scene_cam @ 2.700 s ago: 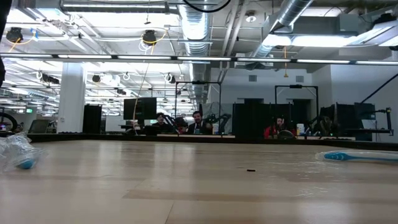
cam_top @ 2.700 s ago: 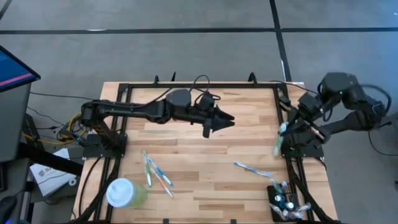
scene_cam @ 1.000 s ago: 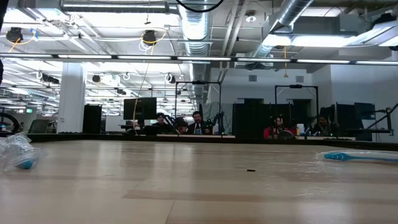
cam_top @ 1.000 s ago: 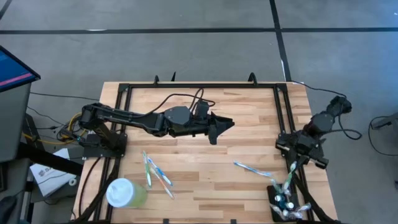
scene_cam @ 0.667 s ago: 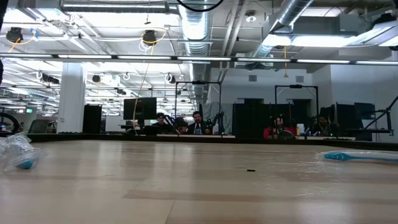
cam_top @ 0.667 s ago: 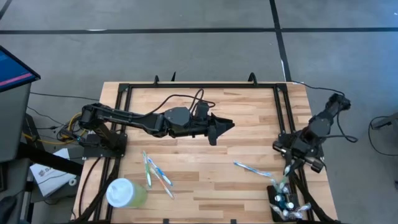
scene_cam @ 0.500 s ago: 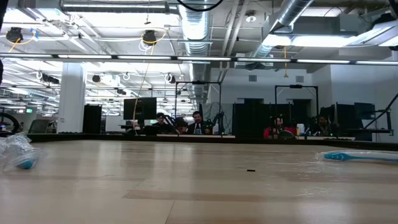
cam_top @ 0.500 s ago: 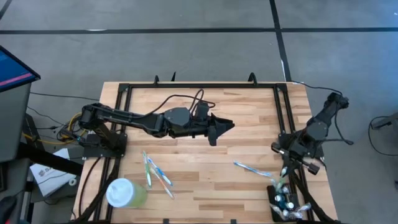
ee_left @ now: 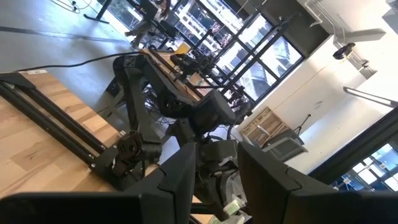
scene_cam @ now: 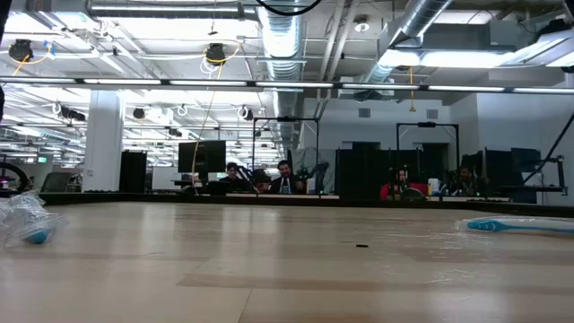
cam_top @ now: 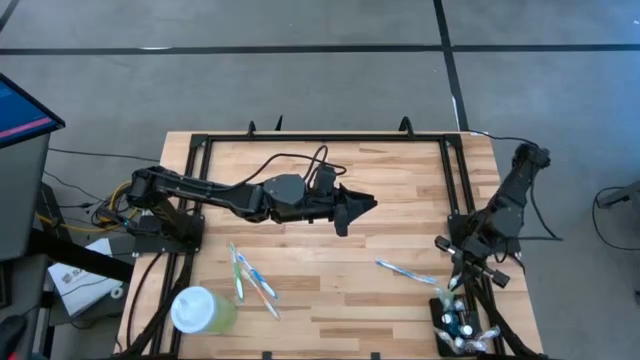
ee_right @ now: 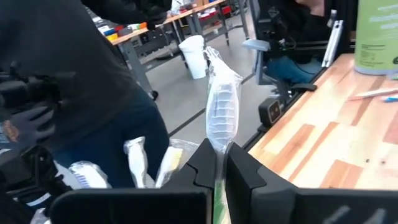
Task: Pick & Place toothbrushing station
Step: Put the top green toothbrush into the black organizer
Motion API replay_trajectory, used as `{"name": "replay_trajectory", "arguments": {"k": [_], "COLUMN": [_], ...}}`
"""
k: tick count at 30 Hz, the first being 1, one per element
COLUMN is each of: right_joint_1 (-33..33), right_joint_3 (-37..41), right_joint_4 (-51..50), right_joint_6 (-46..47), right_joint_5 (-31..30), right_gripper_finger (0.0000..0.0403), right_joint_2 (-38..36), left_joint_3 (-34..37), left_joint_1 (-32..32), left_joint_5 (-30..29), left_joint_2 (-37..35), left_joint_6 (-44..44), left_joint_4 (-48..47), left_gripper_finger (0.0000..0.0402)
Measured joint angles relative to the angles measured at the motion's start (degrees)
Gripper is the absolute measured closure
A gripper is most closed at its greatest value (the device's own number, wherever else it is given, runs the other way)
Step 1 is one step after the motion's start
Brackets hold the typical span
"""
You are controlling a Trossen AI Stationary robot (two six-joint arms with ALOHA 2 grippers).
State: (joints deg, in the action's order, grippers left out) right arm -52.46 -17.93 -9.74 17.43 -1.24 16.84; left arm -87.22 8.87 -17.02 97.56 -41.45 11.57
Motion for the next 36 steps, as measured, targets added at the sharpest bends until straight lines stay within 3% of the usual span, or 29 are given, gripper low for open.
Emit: {"name": "replay_trajectory", "arguments": {"k": [15,36], "right_joint_1": [-9.4,-21.2], "right_joint_3": [0.5,0.5], "right_joint_4": [-1.1,-1.8], "right_joint_6": [2.3,9.0], "right_joint_5": [-14.5,-28.1], "right_gripper_finger": [0.0394,0.0391], "right_joint_2": [0.9,11.8], "left_joint_3": [0.0,0.0], "left_joint_1": [0.1,0.1], "left_joint_5": [0.0,0.3], "left_joint_2": [0.0,0.0], "left_joint_6": [0.0,0.4], "left_joint_4": [0.0,0.0], "left_gripper_finger": [0.0286,0.0286]}}
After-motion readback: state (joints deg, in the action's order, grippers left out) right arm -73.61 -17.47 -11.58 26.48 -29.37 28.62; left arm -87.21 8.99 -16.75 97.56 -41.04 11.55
